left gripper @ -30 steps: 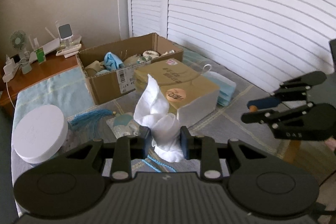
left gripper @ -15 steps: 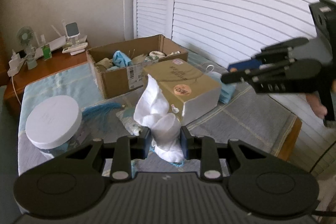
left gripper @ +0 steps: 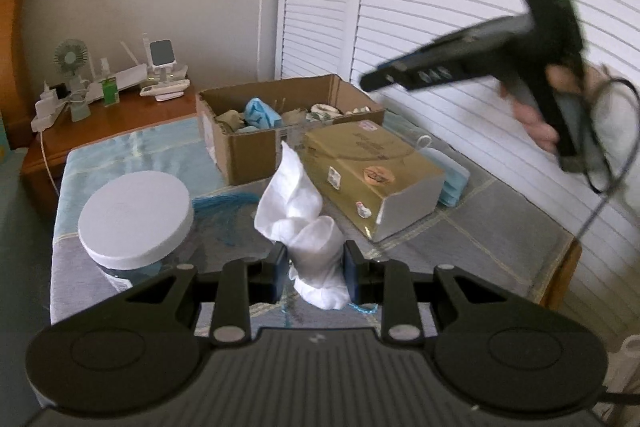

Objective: Organize soft objects
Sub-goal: 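Carry the tissue with left tool while right tool drops the earplug into the box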

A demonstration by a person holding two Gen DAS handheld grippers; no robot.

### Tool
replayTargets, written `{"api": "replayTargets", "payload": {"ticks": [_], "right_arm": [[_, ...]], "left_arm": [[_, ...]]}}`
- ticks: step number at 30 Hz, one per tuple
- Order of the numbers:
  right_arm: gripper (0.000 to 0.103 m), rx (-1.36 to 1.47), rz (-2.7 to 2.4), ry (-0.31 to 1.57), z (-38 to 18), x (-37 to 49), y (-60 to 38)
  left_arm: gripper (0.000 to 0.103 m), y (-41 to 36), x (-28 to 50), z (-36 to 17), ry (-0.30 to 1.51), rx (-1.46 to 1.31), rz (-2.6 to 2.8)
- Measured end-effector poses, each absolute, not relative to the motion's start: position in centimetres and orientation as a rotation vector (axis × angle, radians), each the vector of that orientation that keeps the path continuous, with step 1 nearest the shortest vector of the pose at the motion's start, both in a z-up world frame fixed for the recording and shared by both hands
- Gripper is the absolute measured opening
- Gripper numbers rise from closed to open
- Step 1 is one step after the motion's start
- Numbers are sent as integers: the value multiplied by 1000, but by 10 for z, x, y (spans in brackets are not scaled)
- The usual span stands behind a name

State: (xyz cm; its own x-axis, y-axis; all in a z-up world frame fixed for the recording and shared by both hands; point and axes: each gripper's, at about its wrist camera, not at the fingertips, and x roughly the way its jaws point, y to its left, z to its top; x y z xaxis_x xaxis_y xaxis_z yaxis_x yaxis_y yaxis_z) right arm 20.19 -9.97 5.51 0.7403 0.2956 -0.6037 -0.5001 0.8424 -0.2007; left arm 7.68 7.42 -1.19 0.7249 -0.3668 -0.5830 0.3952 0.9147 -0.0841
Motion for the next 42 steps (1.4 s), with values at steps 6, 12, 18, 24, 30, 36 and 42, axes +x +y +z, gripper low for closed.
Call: {"api": "replayTargets", "payload": {"ticks": [6, 12, 18, 24, 30, 36, 42], "right_arm": [[29, -317, 461, 614, 53, 254, -85], [47, -275, 475, 647, 43, 282, -75], [94, -220, 472, 644, 43, 271, -88], [103, -207, 422, 648, 48, 230, -108], [103, -188, 381, 692, 41, 183, -126], [103, -224, 345, 723, 27, 144, -134], [103, -209, 314, 736, 19, 123, -145]], "left_arm": [[27, 79, 80, -11, 632, 33, -396], [27, 82, 84, -12, 640, 26, -376], [27, 81, 87, -11, 647, 32, -370], [27, 74, 90, -8, 653, 51, -368], [27, 65, 98, -2, 672, 61, -372], [27, 51, 111, 8, 667, 83, -382], [28, 37, 138, 21, 666, 93, -383]]}}
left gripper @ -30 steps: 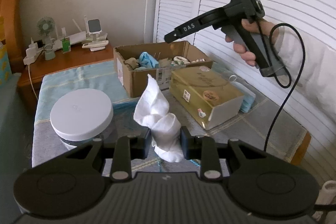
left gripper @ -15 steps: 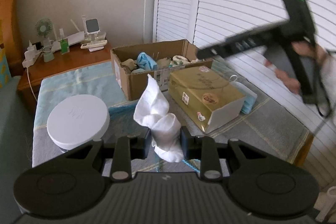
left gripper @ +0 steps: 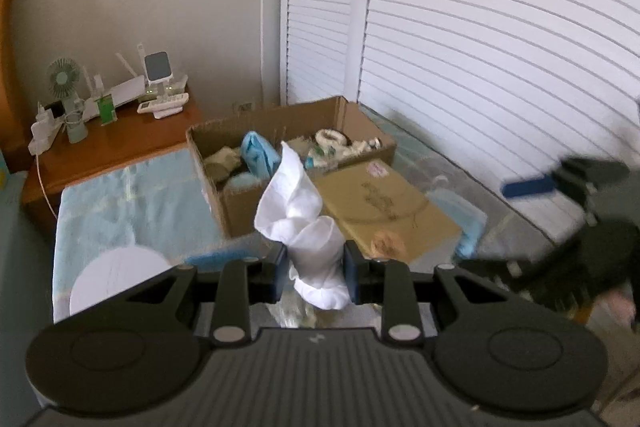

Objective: Organize soft objects
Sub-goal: 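Carry the tissue with left tool while right tool drops the earplug into the box, then lower the white tissue into the box and open left tool while right tool withdraws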

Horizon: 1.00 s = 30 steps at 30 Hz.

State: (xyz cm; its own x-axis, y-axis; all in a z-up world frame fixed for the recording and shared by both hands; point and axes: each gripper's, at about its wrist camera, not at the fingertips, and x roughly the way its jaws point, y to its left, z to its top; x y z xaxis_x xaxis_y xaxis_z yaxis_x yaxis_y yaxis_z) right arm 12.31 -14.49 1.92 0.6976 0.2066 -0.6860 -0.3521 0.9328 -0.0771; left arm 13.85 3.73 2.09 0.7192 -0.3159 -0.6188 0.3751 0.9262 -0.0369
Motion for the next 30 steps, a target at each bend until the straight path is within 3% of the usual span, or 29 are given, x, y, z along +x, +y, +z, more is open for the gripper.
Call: {"api": "replayTargets", "payload": {"ticks": [14, 24, 25, 26, 27, 28, 30], "right_arm": [[103, -183, 304, 706, 21, 114, -159], [103, -148, 305, 709, 18, 122, -171], [103, -147, 303, 710, 18, 123, -172], [103, -144, 300, 711, 17, 124, -174], [103, -141, 297, 711, 17, 125, -176], [103, -136, 295, 713, 16, 126, -178], [103, -128, 289, 717, 15, 128, -181]], "left_arm": [[28, 4, 247, 44, 685, 22, -384], [30, -42, 327, 23, 762, -19, -391], [32, -44, 331, 22, 757, -28, -387], [49, -46, 336, 19, 754, -39, -376], [72, -47, 338, 18, 755, -46, -362], [80, -48, 340, 17, 749, -50, -346], [82, -48, 338, 18, 732, -39, -331]]}}
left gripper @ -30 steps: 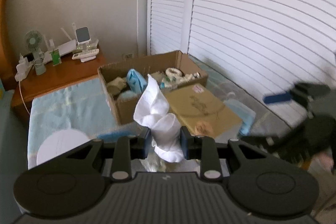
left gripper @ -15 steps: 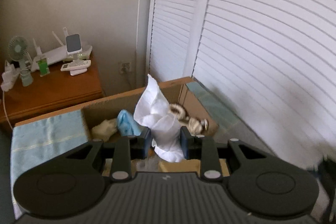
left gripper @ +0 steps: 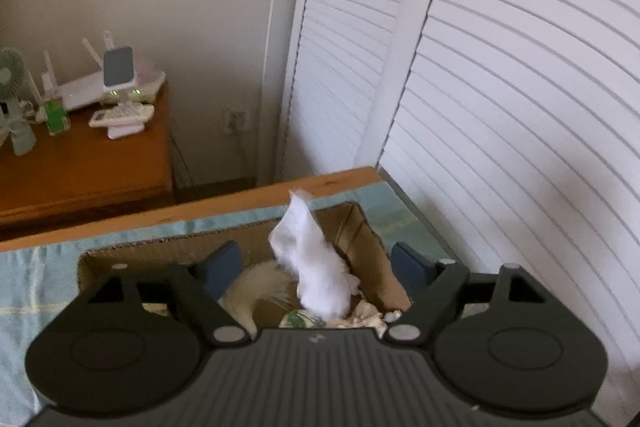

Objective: Organize soft objects
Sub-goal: 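Lower the white tissue into the box and open left tool while right tool withdraws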

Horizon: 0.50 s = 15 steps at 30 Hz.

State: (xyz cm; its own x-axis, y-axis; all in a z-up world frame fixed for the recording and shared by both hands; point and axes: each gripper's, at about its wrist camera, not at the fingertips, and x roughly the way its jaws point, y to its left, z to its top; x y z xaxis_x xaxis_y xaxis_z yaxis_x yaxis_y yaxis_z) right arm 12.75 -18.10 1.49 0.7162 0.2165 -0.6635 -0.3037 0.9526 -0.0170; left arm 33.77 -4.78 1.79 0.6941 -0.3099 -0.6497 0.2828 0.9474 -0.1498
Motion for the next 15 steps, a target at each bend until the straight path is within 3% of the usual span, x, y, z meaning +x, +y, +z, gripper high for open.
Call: {"api": "replayTargets", "payload": {"ticks": [15], "right_arm": [[103, -120, 270, 709, 18, 115, -184]], "left_arm": [[94, -25, 273, 35, 690, 43, -311]]}}
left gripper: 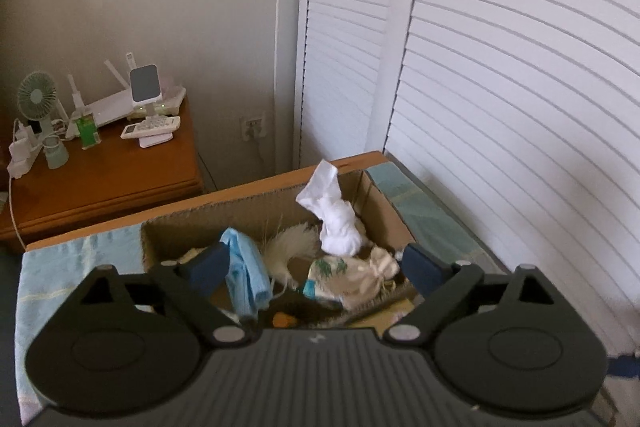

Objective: Organize soft objects
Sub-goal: 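Lower the white tissue into the box and open left tool while right tool withdraws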

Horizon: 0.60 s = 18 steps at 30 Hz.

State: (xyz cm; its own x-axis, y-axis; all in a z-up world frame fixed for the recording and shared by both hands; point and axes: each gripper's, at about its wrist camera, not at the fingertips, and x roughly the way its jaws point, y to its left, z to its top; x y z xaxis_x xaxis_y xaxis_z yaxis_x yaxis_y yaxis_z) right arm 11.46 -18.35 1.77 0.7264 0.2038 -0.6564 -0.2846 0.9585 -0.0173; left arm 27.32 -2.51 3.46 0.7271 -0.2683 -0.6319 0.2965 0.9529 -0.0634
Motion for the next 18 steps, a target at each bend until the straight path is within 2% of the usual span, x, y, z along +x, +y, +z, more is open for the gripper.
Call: {"api": "replayTargets", "payload": {"ticks": [10, 18], "right_arm": [[103, -133, 186, 734, 8, 106, -197], [103, -144, 140, 824, -22, 110, -208]], "left_arm": [[97, -12, 208, 37, 623, 80, -312], [98, 0, 163, 17, 608, 70, -267]]}}
